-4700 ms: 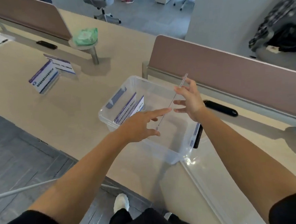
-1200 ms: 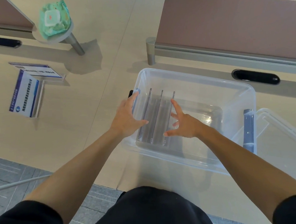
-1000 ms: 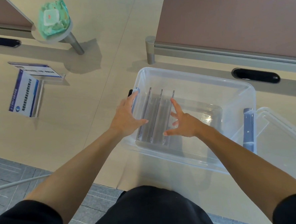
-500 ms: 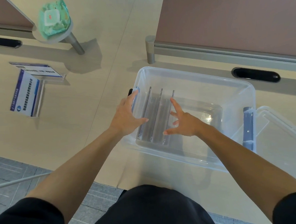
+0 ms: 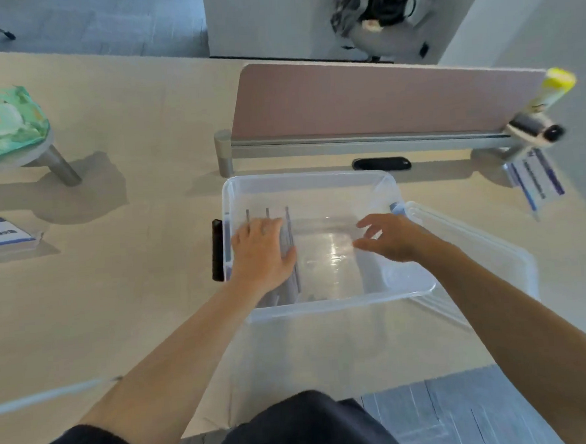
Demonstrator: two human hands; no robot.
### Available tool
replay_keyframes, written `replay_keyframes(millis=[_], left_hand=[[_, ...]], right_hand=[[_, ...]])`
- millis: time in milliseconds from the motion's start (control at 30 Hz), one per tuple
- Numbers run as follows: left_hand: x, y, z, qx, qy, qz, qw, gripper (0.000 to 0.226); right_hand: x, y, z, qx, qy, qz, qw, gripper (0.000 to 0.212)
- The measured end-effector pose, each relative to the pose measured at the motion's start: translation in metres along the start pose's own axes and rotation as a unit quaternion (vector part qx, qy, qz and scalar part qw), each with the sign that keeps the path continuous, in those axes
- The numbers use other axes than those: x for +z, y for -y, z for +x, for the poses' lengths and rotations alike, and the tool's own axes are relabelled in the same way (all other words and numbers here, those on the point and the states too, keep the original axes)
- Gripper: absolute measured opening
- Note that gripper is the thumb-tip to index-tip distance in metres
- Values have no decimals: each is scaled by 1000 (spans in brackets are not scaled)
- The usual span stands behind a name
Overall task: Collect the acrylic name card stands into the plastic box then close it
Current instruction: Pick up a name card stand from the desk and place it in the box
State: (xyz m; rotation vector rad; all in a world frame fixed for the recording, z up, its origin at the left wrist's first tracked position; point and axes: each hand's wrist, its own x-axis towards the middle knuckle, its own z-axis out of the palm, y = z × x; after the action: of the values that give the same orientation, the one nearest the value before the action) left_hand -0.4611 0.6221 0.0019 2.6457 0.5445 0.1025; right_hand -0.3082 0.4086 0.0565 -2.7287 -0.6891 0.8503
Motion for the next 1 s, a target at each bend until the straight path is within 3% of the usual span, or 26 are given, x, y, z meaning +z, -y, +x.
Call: replay_keyframes(millis=[167,467,700,1000], left_hand=[[9,-51,6,64,68,-105,990,54],[47,-190,17,170,133,-86,973,48],[102,-323,22,205,171,-73,961,46],[176,-455,44,193,195,-81,958,43]], right_hand=[[-23,-37,-63,80,-61,-16,995,53],[-43,-184,-161,174,-122,23,977,51],[-67,-316,-206,201,-161,63,964,50],[-106,-457,-221,221,-198,104,949,33]])
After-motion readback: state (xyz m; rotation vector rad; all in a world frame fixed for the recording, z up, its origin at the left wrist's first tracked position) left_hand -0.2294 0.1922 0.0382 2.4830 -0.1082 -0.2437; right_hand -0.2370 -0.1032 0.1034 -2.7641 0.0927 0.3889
